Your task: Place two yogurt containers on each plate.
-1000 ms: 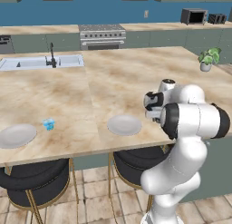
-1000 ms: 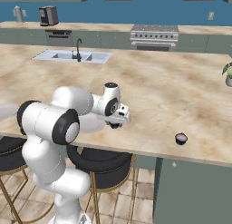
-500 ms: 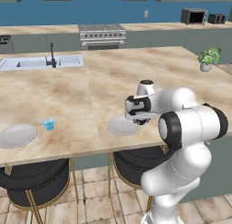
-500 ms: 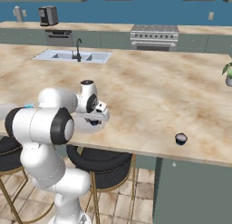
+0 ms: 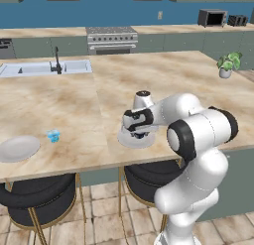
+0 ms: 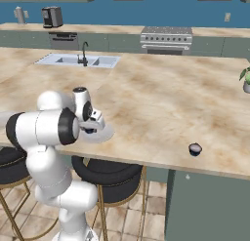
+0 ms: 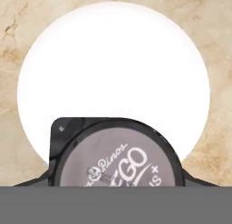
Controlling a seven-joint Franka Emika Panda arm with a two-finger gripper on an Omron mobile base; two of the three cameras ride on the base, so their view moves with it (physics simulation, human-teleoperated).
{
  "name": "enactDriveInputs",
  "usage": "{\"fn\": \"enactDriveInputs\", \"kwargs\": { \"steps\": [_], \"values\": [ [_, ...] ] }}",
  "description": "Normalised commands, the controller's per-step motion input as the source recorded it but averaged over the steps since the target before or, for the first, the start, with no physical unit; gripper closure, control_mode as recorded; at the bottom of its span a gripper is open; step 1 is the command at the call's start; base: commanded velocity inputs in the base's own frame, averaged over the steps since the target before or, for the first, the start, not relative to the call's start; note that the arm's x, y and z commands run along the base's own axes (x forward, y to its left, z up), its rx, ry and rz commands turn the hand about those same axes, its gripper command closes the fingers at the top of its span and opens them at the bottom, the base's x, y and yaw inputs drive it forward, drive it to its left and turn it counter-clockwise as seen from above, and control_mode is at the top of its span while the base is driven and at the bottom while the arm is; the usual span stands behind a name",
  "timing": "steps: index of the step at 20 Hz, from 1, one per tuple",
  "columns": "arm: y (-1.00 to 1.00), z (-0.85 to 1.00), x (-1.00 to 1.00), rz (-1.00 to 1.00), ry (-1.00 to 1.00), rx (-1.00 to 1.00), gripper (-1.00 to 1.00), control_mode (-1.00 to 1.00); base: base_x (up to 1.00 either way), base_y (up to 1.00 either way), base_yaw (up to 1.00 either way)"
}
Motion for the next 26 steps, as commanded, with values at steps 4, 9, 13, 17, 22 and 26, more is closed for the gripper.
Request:
{"fn": "enactDriveInputs", "kwargs": {
  "steps": [4, 9, 13, 17, 22, 26],
  "values": [
    [0.1, -0.3, 0.21, 0.01, 0.0, 0.02, 1.0, -1.0, 0.0, 0.0, 0.0],
    [0.11, -0.2, 0.15, 0.01, 0.0, 0.02, 1.0, -1.0, 0.0, 0.0, 0.0],
    [0.23, -0.11, 0.04, 0.0, 0.0, 0.0, 1.0, -1.0, 0.0, 0.0, 0.0],
    [0.14, -0.13, 0.09, 0.0, 0.0, 0.0, 1.0, -1.0, 0.0, 0.0, 0.0],
    [0.1, -0.08, 0.07, 0.02, 0.0, 0.0, -1.0, -1.0, 0.0, 0.0, 0.0],
    [0.02, 0.0, 0.0, 0.0, 0.0, 0.0, -1.0, -1.0, 0.0, 0.0, 0.0]
  ]
}}
